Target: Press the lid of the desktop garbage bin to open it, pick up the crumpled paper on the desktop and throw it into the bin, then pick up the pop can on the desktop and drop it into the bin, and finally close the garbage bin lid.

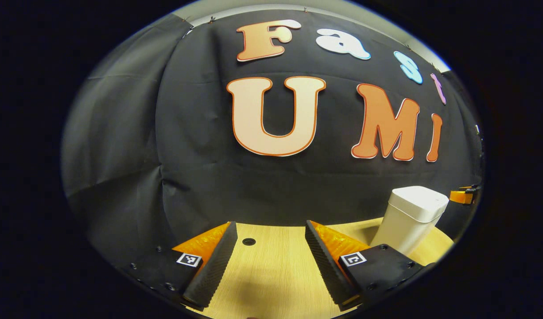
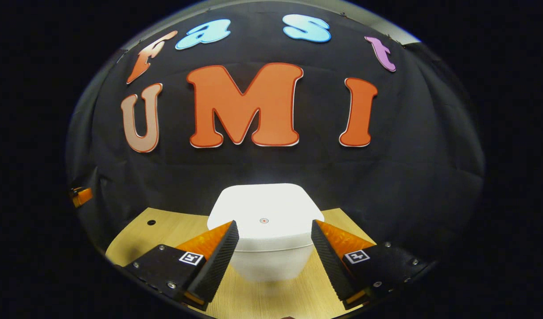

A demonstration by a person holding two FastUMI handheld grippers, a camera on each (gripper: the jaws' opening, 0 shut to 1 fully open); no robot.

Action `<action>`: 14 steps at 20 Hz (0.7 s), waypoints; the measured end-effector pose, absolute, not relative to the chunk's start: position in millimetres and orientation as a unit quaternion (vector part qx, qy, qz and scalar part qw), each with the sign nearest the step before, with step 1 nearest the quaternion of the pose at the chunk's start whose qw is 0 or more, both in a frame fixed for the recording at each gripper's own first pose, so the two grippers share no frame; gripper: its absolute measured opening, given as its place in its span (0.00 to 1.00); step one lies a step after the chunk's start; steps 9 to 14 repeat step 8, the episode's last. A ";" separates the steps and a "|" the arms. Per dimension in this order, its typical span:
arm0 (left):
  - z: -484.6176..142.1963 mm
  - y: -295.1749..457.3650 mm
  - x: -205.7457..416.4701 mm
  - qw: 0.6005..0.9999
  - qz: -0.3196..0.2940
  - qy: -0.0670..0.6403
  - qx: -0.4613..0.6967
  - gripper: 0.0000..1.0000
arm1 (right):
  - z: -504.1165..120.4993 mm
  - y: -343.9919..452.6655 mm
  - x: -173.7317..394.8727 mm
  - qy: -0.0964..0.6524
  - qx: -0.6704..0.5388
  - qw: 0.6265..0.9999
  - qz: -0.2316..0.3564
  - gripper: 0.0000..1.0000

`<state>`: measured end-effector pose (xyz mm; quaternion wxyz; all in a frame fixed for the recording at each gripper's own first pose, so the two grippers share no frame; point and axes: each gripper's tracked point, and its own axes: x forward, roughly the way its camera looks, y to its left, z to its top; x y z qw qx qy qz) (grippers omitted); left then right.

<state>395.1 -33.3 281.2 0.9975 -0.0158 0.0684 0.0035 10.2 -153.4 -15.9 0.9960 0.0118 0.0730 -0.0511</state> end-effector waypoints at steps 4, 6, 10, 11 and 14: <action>287.2 -38.0 391.4 0.998 -0.003 0.057 -0.013 0.98 | -18.5 -144.5 -15.1 0.048 0.049 0.997 -0.034 0.99; 289.4 -38.2 390.8 0.999 -0.006 0.053 -0.009 0.98 | -20.9 -150.3 -24.9 0.044 0.049 0.997 -0.038 0.99; 288.7 -40.5 390.5 0.999 -0.008 0.053 -0.009 0.98 | -22.5 -154.9 -30.2 0.047 0.048 0.997 -0.045 1.00; 288.7 -40.5 390.5 0.999 -0.008 0.053 -0.009 0.98 | -22.5 -154.9 -30.2 0.047 0.048 0.997 -0.045 1.00; 288.7 -40.5 390.5 0.999 -0.008 0.053 -0.009 0.98 | -22.5 -154.9 -30.2 0.047 0.048 0.997 -0.045 1.00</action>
